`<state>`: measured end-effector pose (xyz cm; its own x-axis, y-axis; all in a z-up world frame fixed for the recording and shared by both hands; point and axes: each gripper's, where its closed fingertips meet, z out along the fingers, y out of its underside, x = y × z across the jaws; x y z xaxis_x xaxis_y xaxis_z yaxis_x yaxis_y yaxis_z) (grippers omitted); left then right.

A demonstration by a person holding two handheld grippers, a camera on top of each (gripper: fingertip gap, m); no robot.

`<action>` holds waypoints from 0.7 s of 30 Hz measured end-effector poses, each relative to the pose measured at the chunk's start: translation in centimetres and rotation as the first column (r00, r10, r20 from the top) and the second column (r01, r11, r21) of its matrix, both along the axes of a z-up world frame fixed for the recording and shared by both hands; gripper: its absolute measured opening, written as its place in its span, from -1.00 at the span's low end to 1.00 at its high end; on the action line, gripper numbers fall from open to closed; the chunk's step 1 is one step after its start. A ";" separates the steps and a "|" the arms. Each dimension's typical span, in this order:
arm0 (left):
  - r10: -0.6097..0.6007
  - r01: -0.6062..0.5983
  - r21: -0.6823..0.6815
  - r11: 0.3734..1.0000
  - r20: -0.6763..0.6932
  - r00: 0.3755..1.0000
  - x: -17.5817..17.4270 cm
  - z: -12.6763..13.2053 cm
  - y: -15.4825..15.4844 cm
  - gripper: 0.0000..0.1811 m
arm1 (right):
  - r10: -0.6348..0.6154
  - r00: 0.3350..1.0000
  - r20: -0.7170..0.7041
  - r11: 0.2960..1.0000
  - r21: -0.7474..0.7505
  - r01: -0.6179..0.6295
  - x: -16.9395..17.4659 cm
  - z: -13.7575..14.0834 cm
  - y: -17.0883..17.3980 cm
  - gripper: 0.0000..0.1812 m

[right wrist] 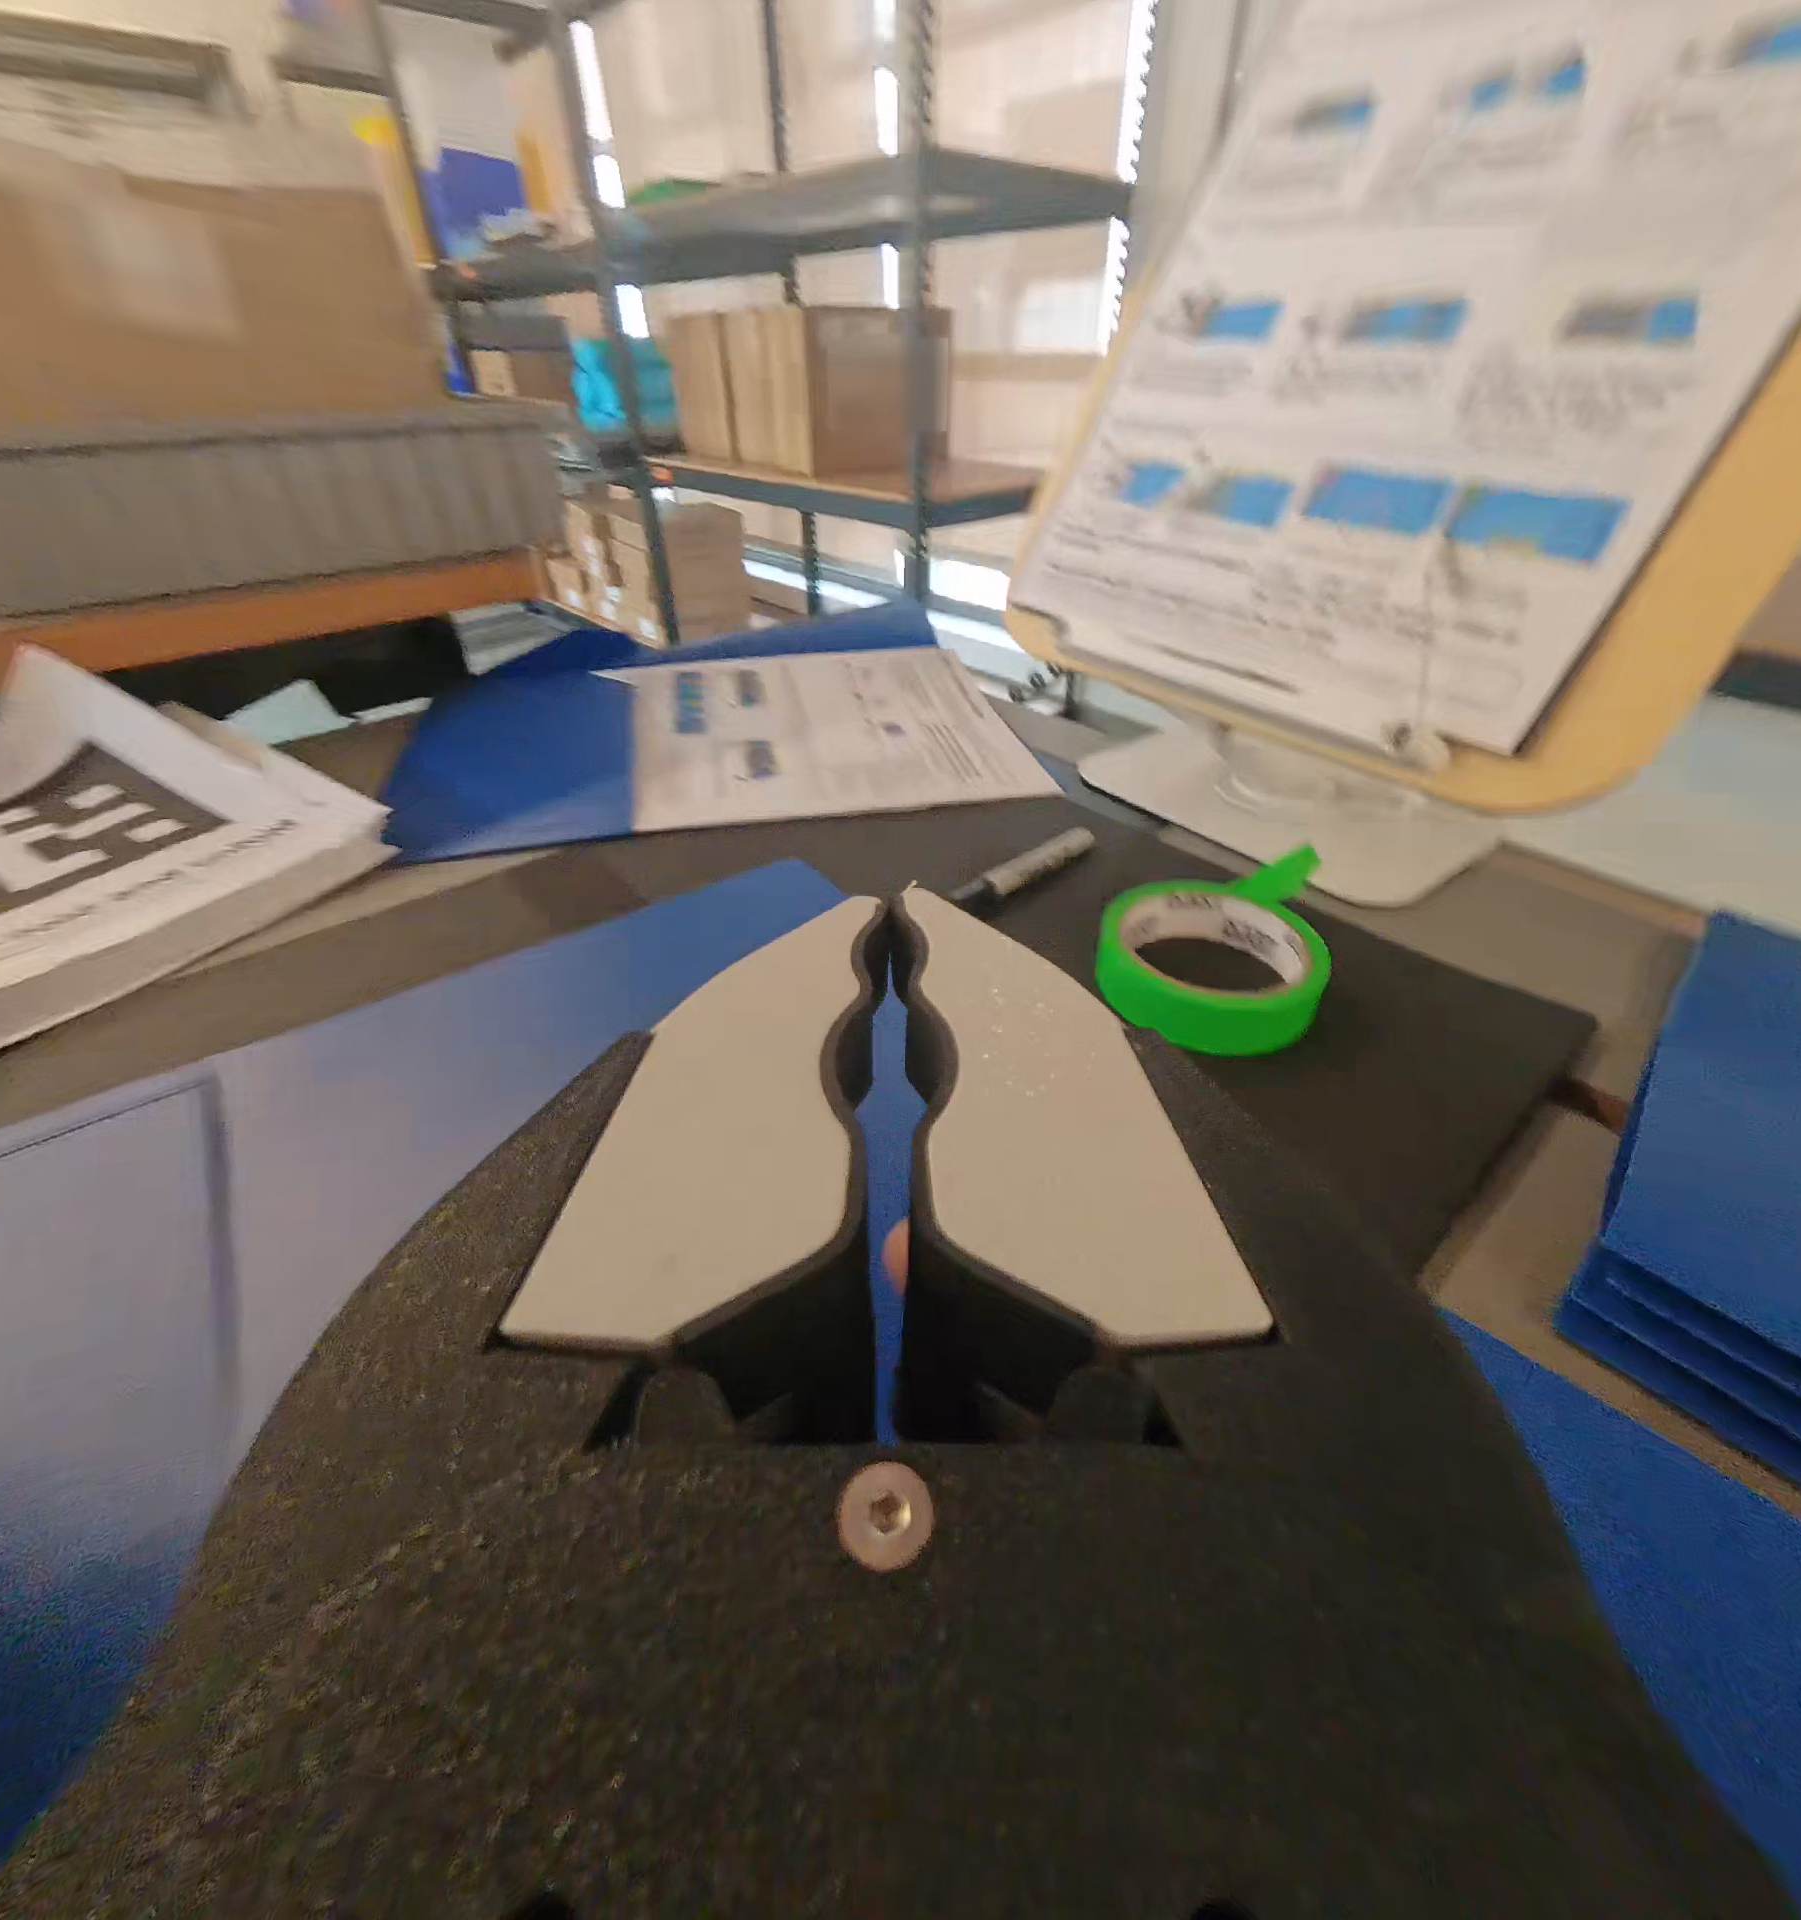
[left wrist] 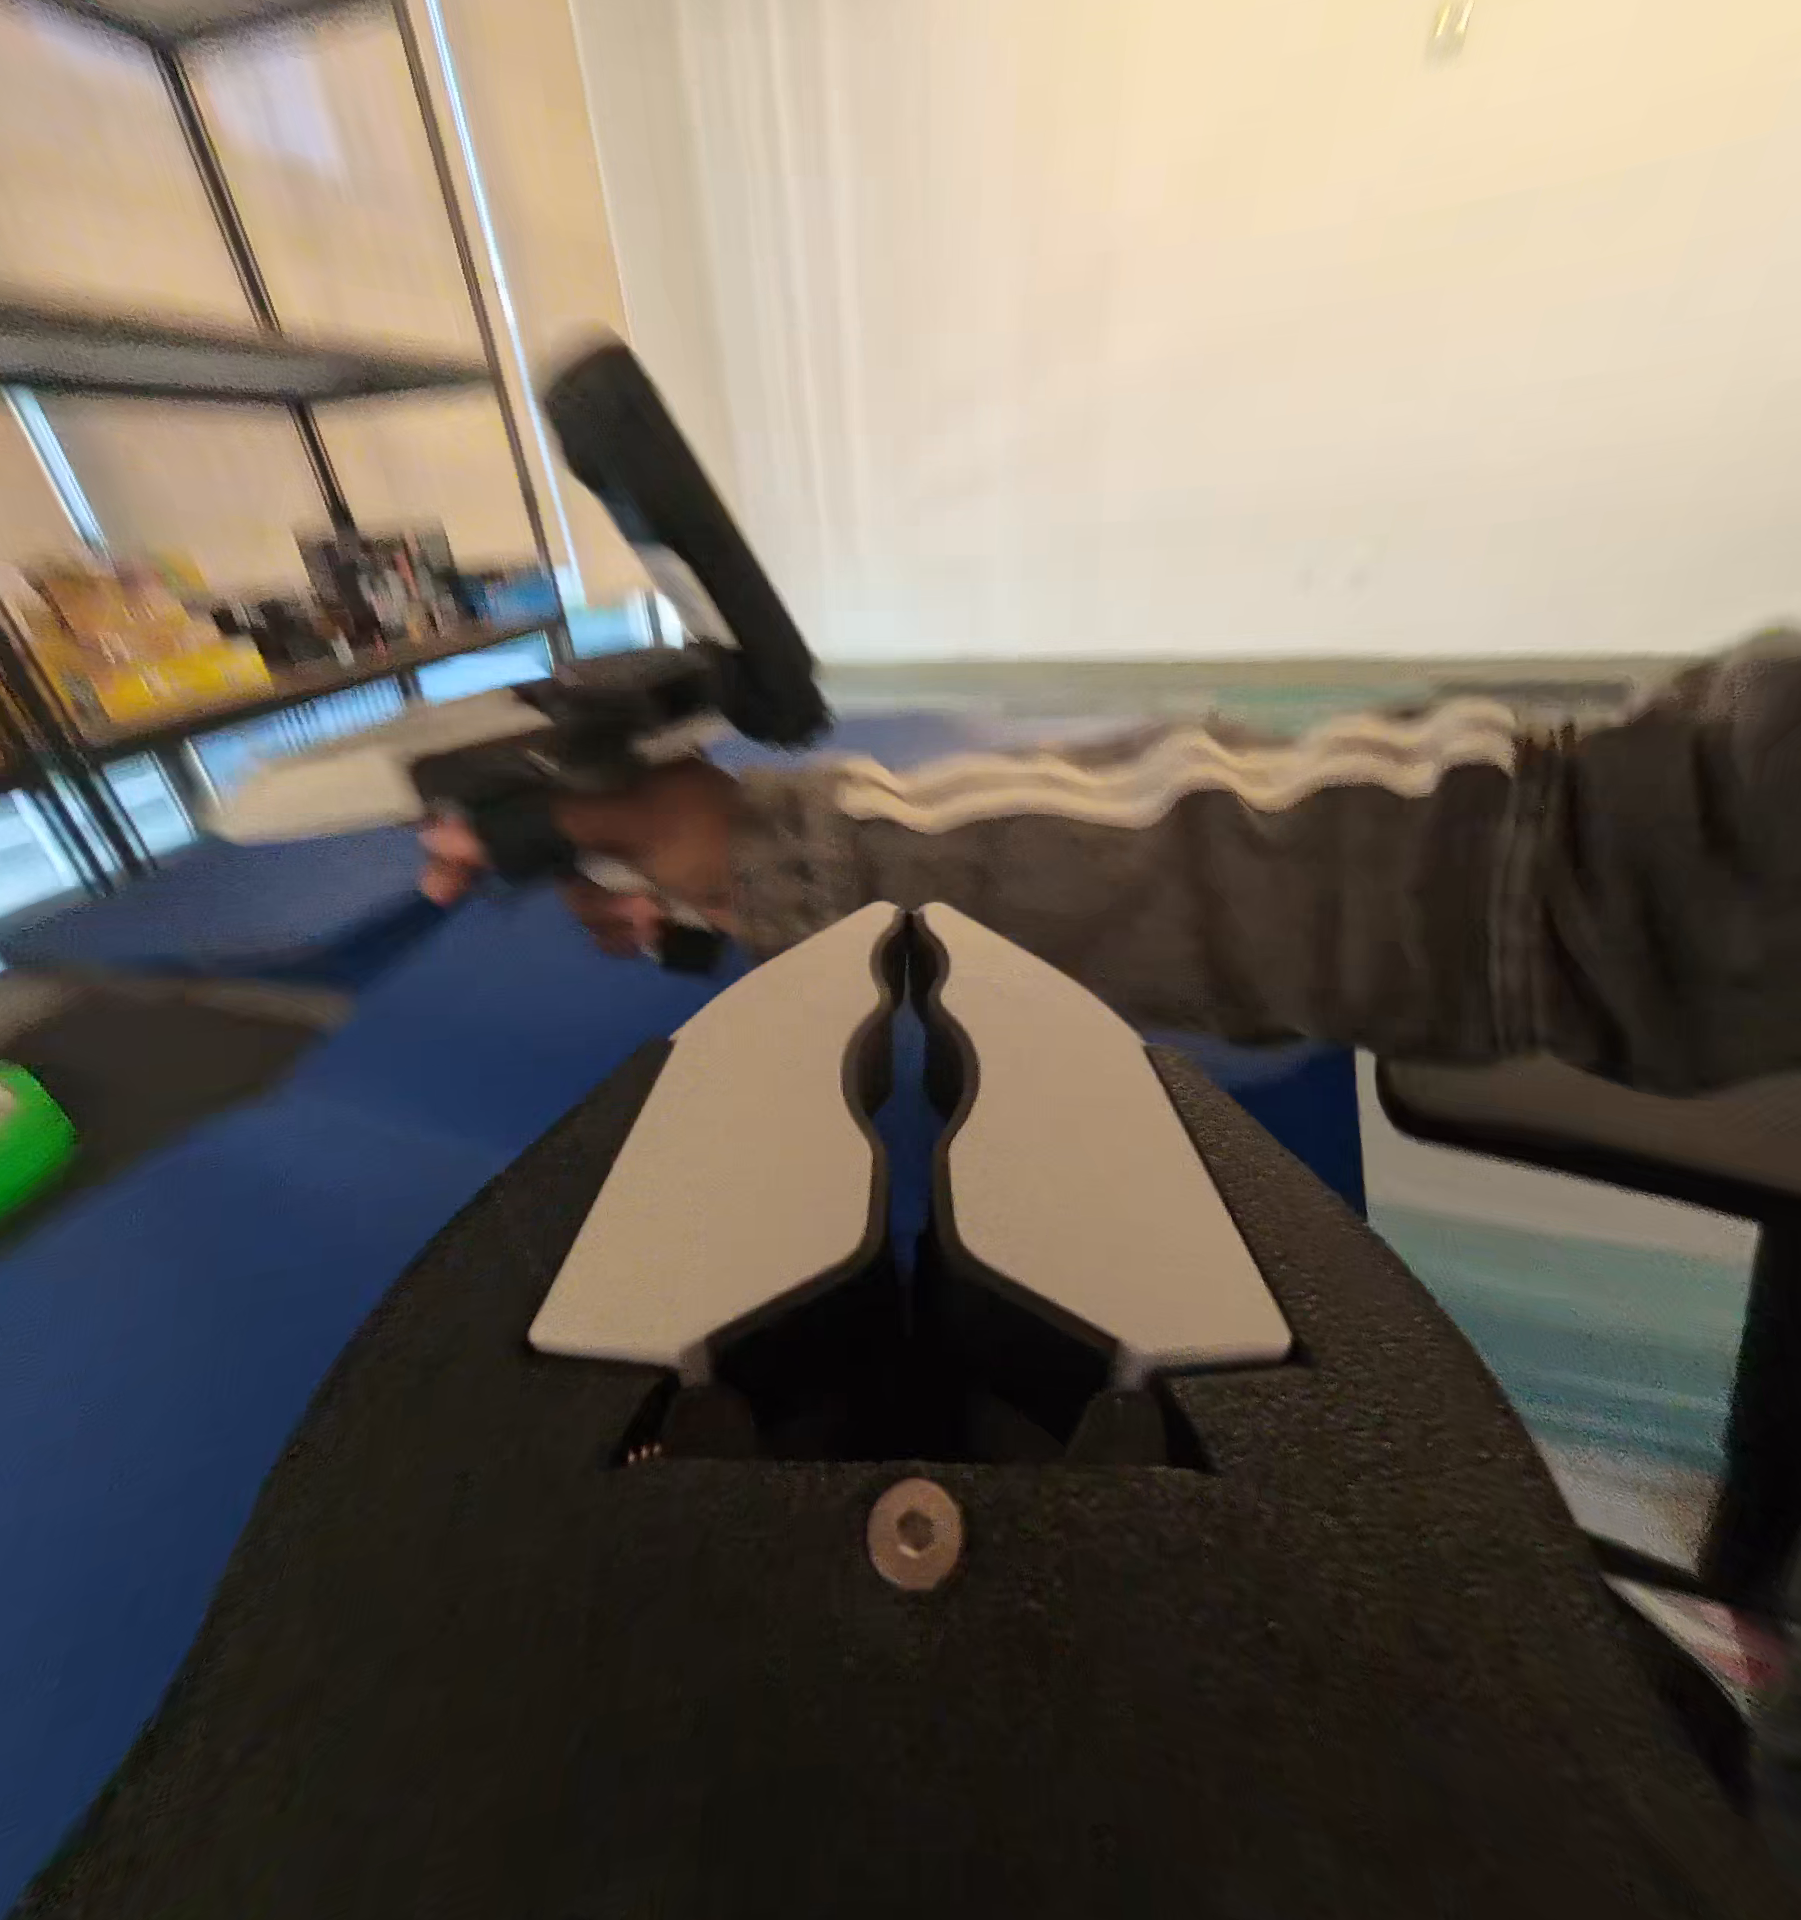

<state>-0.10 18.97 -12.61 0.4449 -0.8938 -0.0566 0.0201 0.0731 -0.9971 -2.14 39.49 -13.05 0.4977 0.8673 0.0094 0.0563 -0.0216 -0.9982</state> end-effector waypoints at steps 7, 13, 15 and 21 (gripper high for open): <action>0.040 -0.152 0.267 0.952 0.382 0.923 -10.4 14.5 -0.5 0.36 | -0.011 0.993 -0.117 0.944 0.327 0.049 0.8 8.5 -11.6 -1.00; 0.145 -0.339 0.548 0.764 0.366 0.919 -16.7 20.1 -3.7 -0.81 | 0.117 0.974 -0.192 0.932 0.360 -0.041 -0.8 10.4 -18.0 -0.61; 0.240 -0.390 0.518 0.761 0.333 0.912 -18.8 20.9 -3.2 -0.90 | 0.119 0.975 -0.188 0.954 0.293 -0.060 -1.7 10.4 -18.5 0.17; 0.538 -0.564 0.580 0.588 0.240 0.808 -25.0 21.6 -2.3 -0.96 | 0.013 0.975 -0.224 0.908 0.411 0.082 -0.6 11.9 -18.9 -0.19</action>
